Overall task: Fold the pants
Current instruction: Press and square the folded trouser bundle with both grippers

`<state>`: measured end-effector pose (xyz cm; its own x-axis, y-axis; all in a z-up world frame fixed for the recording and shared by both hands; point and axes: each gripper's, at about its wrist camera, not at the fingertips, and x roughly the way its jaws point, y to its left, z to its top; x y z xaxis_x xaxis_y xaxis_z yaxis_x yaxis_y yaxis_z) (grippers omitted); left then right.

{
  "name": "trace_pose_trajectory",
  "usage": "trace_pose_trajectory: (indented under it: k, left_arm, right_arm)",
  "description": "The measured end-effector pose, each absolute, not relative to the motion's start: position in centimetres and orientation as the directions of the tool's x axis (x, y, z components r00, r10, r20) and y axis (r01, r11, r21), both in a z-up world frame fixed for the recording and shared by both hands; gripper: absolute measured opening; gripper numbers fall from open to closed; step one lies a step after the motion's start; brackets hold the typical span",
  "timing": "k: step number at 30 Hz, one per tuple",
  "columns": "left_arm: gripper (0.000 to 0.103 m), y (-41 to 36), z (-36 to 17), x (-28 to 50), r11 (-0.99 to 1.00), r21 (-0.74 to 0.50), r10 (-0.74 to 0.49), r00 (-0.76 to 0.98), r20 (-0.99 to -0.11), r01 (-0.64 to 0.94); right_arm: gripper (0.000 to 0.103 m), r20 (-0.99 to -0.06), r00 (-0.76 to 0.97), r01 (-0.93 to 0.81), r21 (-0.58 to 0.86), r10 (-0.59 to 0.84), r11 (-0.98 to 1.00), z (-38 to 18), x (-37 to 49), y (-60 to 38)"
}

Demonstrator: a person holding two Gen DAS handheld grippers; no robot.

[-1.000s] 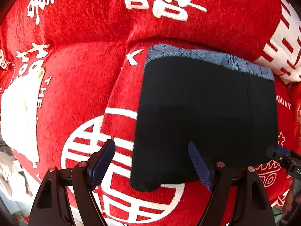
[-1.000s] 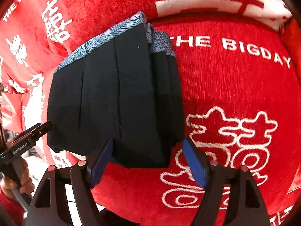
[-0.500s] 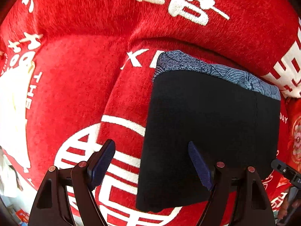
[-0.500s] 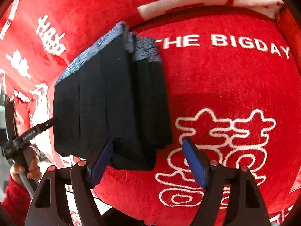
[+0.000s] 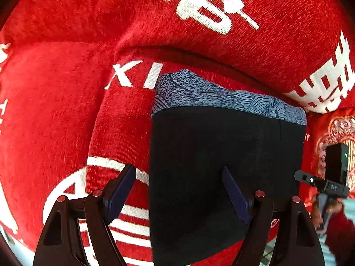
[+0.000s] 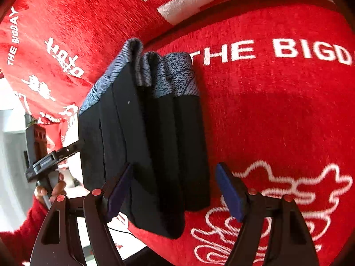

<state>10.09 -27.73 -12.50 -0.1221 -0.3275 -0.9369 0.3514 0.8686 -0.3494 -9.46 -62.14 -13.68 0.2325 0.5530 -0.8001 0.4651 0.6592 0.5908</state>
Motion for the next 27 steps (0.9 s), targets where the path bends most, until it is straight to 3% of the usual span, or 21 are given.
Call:
trace_pose_trajectory:
  k: [5, 6, 7, 16, 17, 18, 22, 27]
  left_arm:
    - [0.083, -28.0, -13.6, 10.4, 0.835, -0.391, -0.356, -0.161, -0.921, 0.388]
    - [0.092, -28.3, -14.0, 10.4, 0.831, -0.394, -0.356, -0.17, -0.919, 0.392]
    - [0.094, -28.6, -14.3, 10.4, 0.831, -0.389, -0.349, -0.173, -0.921, 0.397]
    - [0.094, -31.5, -15.9, 9.5, 0.815, -0.434, -0.39, -0.191, -0.901, 0.383]
    - [0.094, -31.6, -15.8, 9.4, 0.819, -0.43, -0.391, -0.178, -0.903, 0.38]
    - [0.086, -31.7, -15.6, 9.3, 0.818, -0.433, -0.398, -0.171, -0.901, 0.38]
    - [0.069, -32.1, -13.8, 8.2, 0.811, -0.42, -0.407, -0.123, -0.905, 0.408]
    - [0.059, -32.1, -11.4, 7.1, 0.818, -0.396, -0.398, -0.085, -0.913, 0.418]
  right_arm:
    - [0.079, -0.753, 0.234, 0.408, 0.65, 0.615, 0.641, -14.6, -9.2, -62.7]
    - [0.079, -0.742, 0.237, 0.402, 0.663, 0.627, 0.632, -14.8, -9.1, -62.8]
    - [0.079, -0.731, 0.241, 0.399, 0.674, 0.638, 0.622, -15.1, -9.0, -63.0]
    - [0.078, -0.644, 0.282, 0.39, 0.754, 0.711, 0.528, -17.2, -7.1, -63.2]
    - [0.075, -0.637, 0.284, 0.405, 0.757, 0.716, 0.513, -17.4, -7.1, -63.4]
    - [0.072, -0.64, 0.281, 0.416, 0.753, 0.715, 0.511, -17.4, -7.2, -63.4]
    - [0.046, -0.624, 0.31, 0.444, 0.762, 0.717, 0.471, -16.7, -7.7, -63.7]
    - [0.04, -0.618, 0.342, 0.429, 0.773, 0.708, 0.467, -14.4, -8.5, -63.1]
